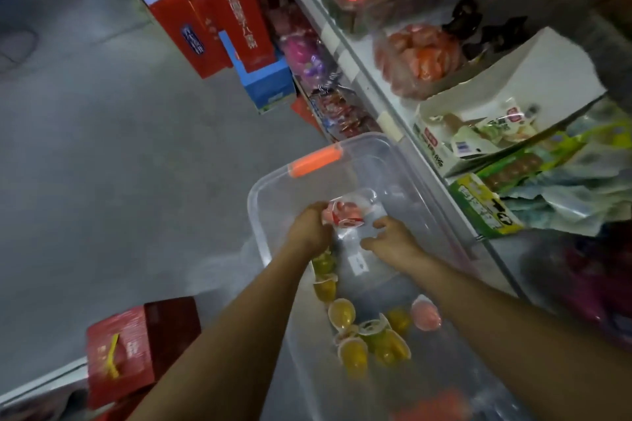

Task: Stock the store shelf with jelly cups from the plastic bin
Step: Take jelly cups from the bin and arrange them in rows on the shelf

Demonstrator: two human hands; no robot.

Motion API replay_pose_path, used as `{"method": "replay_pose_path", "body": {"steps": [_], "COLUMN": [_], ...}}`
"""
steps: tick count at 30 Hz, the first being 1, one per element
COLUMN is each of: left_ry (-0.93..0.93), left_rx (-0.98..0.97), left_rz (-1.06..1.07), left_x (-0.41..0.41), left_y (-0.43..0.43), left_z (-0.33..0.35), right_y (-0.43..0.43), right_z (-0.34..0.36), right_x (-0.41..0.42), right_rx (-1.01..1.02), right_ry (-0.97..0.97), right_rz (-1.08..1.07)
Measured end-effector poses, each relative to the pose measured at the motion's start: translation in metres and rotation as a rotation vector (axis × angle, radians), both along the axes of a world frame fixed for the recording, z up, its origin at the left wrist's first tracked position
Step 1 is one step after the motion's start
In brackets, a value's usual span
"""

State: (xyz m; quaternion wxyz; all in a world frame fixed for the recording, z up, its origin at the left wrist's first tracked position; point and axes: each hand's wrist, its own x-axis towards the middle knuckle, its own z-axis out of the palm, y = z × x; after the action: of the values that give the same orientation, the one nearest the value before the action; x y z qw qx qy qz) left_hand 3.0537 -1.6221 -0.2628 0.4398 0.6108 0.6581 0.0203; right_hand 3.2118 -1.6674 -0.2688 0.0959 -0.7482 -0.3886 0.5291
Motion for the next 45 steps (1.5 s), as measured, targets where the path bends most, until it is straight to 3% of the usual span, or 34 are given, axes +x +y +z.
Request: {"method": "replay_pose_path", "body": {"steps": [9, 18, 27, 39, 45], "left_ry": [0.206, 0.408, 0.28, -0.201, -0.328], "left_rx": [0.04, 0.221, 0.283, 0.296, 0.326], "left_rz": [-0.144, -0.463, -0.361, -0.086, -0.176], "left_x": [0.015, 0.014, 0.016, -0.033, -0.037], "left_y": [0.043, 0.042, -0.011, -0.197, -0.298], "left_z": [-0.087, -0.088, -0.019, 0.144, 0.219], "right_y": [0.057, 0.049, -0.006, -0.208, -0.328], "right_z": [-0.097, -0.095, -0.014, 0.143, 0.226], "right_x": [-0.026, -0.021, -0.012, -0.02, -0.02], "right_rx": [-0.078, -0.177, -0.01, 0.294, 0.53], "right_ry": [0.095, 0.173, 0.317, 0.219, 0.021], "right_rz": [-0.299, -0.404, -0.536, -0.537, -0.448]}}
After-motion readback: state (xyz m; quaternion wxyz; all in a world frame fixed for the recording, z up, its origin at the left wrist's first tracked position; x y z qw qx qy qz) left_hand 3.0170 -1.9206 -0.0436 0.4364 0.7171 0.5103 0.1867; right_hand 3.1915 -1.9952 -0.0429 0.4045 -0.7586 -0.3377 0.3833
